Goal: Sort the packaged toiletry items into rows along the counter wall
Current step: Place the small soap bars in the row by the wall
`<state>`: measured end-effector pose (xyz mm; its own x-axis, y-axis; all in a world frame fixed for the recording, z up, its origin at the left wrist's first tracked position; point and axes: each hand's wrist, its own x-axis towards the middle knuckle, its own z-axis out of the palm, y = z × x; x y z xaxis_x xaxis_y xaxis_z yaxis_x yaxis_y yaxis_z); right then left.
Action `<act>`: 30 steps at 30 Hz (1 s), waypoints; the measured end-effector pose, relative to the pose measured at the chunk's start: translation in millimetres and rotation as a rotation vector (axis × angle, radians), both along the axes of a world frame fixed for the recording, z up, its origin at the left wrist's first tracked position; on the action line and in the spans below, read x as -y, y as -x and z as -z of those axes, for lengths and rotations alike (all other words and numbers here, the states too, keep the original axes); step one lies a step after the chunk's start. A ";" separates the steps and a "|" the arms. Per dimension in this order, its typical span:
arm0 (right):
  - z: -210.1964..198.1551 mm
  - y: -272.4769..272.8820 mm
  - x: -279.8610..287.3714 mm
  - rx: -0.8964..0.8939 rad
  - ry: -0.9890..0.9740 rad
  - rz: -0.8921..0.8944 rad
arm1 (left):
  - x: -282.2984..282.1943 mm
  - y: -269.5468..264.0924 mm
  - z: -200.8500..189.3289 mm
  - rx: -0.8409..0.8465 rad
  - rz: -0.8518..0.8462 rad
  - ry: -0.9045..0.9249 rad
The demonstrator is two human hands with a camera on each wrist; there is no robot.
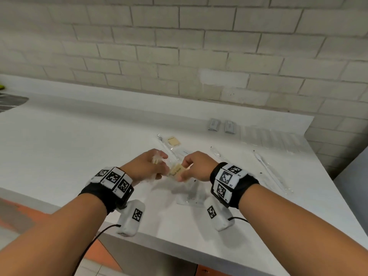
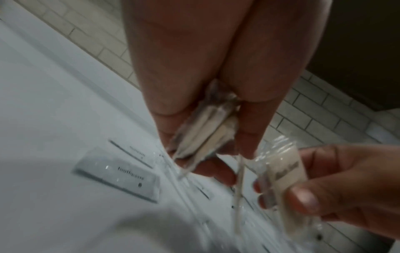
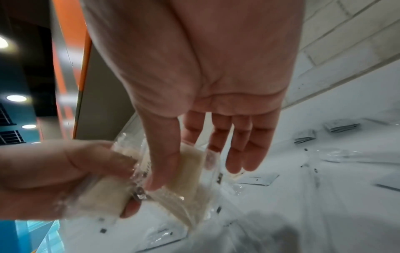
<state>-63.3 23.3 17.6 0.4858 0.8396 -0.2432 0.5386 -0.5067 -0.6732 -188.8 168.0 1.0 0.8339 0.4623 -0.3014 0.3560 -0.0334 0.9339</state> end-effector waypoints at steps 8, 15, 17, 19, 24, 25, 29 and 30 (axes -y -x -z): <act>-7.2 -37.9 -70.0 -0.067 -0.084 0.093 | -54.6 -34.1 -24.5 0.139 -0.052 0.061; -13.8 -79.9 -127.0 -0.170 0.010 0.079 | -107.9 -75.4 -28.8 0.124 -0.034 -0.032; -17.4 -94.6 -136.8 -0.246 0.067 0.059 | -123.2 -84.8 -27.6 0.122 -0.060 -0.041; -18.7 -112.6 -145.9 -0.324 0.096 0.096 | -141.1 -92.6 -24.3 0.115 -0.095 -0.037; 2.8 -140.9 -176.5 -0.062 0.211 0.232 | -178.1 -109.1 -9.1 0.102 -0.178 -0.046; 8.8 -140.2 -182.6 0.043 0.260 0.204 | -182.7 -111.8 -7.0 0.103 -0.190 -0.044; 29.9 -132.0 -207.2 0.229 0.461 0.117 | -202.8 -126.0 -0.6 0.105 -0.209 -0.041; 34.1 -132.5 -212.1 0.240 0.484 0.131 | -206.7 -130.2 -0.2 0.110 -0.209 -0.052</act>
